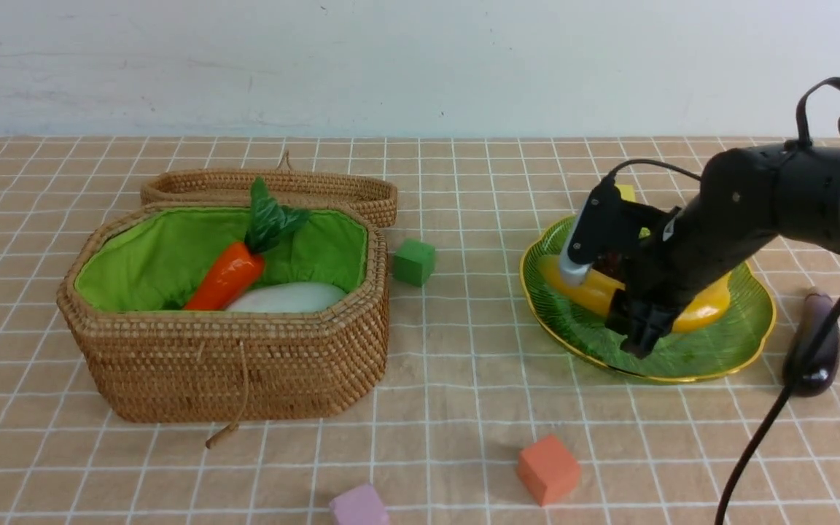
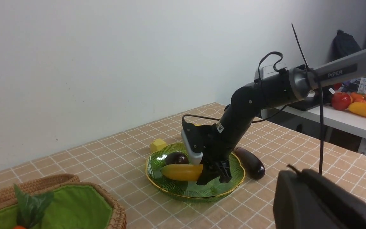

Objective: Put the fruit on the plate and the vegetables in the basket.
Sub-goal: Use the right arm to grab a banana and put it into the right plate, then grab an eggplant with your right arm and place it in the basket on the left.

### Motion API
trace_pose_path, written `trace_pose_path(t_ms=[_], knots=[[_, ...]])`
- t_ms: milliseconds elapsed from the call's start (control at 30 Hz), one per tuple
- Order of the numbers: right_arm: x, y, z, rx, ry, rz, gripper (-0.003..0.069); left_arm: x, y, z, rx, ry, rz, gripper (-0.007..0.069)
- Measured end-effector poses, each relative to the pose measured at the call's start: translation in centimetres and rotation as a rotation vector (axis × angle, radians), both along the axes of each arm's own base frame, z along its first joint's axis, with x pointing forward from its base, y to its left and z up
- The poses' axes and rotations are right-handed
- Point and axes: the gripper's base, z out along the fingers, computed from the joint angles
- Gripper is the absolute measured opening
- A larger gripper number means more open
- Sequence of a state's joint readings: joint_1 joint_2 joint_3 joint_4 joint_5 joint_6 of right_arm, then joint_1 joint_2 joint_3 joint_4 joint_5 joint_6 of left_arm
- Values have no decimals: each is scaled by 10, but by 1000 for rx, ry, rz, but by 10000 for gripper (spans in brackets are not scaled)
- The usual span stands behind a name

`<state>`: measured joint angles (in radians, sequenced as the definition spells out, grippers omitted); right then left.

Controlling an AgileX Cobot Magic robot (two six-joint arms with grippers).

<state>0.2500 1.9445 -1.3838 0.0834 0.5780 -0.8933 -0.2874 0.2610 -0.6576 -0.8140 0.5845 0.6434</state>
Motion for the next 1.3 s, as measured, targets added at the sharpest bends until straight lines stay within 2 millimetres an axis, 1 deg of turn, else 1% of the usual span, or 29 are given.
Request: trace_pose_path(t_ms=[33,67,100,167,200,267,300,333,400,433,467,500,533,567,600,633,667,700,767,867,900,933,967,1000,1067,1133,1233,1267,1300], knots=[[0,0,1,3,-1,-8,406,0,0,0,0,0,0,-13],[0,0,1,6,0,-19,445,0,0,0,-1,-1,1,-13],[-1,-2,5,11,4,-48,526,0,0,0,-1,0,0,-13],[-4,-4,13,6,2,-80,610,0,0,0,-1,0,0,-13],[-6,-6,19,2,-2,-102,640,0,0,0,-1,0,0,-13],[-11,-12,33,4,-15,-171,663,0,0,0,-1,0,0,-13],[-12,-13,37,8,-22,-184,663,0,0,0,-1,0,0,-13],[-15,-24,50,39,-34,-307,654,0,0,0,-1,0,0,-13],[-19,-50,69,138,-54,-553,605,0,0,0,0,-1,1,-13],[-19,-56,71,157,-51,-606,593,0,0,0,0,-1,1,-13],[-19,-74,75,203,-52,-727,573,0,0,0,0,-1,1,-13],[-21,-104,75,284,-20,-954,517,0,0,0,0,0,0,-13],[-21,-104,75,293,-19,-969,511,0,0,0,0,0,0,-13],[-23,-132,68,353,35,-1158,479,0,0,0,2,1,-2,-13],[-24,-147,61,382,74,-1248,470,0,0,-1,5,4,-6,-13],[-24,-158,53,407,111,-1315,470,0,-1,-1,7,7,-9,-11],[-24,-162,52,420,120,-1334,470,-1,-1,-1,8,8,-9,-11],[-22,-174,38,455,167,-1393,484,-1,-1,-1,11,11,-13,-11],[-16,-180,22,510,211,-1429,526,-1,-1,-2,12,12,-15,-11],[-7,-182,1,544,241,-1427,582,-1,-1,-2,12,12,-15,-10],[-3,-182,-10,548,249,-1422,596,-1,-1,-2,13,13,-15,-10],[-2,-182,-12,547,250,-1421,600,-1,-1,-2,13,13,-15,-10],[2,-182,-26,539,267,-1420,601,-1,-1,-2,13,13,-15,-10],[2,-183,-30,534,274,-1419,598,-1,-1,-2,13,13,-15,-10],[4,-183,-34,528,276,-1415,583,-1,-1,-2,13,13,-15,-10],[5,-183,-36,520,277,-1406,526,-1,-1,-2,14,14,-17,-10],[5,-184,-36,485,272,-1356,407,-1,-1,-2,14,14,-17,-8],[5,-184,-35,480,273,-1340,388,-1,-1,-2,15,14,-17,-8],[3,-184,-32,463,282,-1309,391,-1,-1,-2,21,15,-15,-8]])
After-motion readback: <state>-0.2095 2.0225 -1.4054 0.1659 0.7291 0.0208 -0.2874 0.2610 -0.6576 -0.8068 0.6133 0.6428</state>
